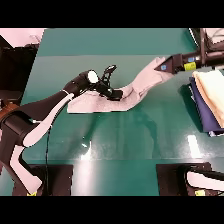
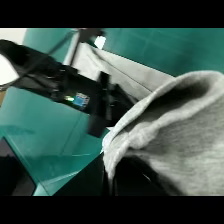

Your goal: Fold the shirts.

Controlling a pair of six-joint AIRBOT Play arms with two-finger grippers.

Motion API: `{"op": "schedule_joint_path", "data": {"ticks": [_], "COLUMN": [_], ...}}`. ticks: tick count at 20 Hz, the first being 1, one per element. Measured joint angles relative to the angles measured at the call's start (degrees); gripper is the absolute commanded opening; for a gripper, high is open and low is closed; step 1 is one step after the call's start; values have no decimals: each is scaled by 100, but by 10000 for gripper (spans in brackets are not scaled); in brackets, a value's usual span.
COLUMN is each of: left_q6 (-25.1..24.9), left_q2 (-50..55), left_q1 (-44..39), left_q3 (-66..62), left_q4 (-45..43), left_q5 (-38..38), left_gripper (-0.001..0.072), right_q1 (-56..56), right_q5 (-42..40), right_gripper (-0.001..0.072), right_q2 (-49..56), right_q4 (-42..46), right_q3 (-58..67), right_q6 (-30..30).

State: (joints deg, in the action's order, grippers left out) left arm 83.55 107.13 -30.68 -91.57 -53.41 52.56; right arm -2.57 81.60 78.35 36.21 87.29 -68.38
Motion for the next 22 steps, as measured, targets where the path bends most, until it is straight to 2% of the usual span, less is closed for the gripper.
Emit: {"op": "schedule_joint_path", "data": {"ticks": [6,13,17,21,22], "left_q6": [42,20,-63,-125,-131], "left_q2": [74,-929,-1908,-2719,-2870], "left_q1": [133,1307,2218,2973,3112], "left_q3": [-186,-219,-221,-221,-221], "left_q4": [-31,-708,-1456,-1915,-1980], "left_q5": [50,844,1408,1860,1926], "left_gripper": [19,20,21,20,21], "right_q1": [984,2050,2691,3318,3467], "right_q5": [315,374,-7,-868,-1132], "right_gripper": [7,7,9,13,40], "right_q2": [693,1644,2221,2872,3036], "right_q4": [595,1106,1169,1185,1182], "right_q3": [1384,2618,2933,3021,3029], "right_q6": [-400,-649,-697,-584,-522]}}
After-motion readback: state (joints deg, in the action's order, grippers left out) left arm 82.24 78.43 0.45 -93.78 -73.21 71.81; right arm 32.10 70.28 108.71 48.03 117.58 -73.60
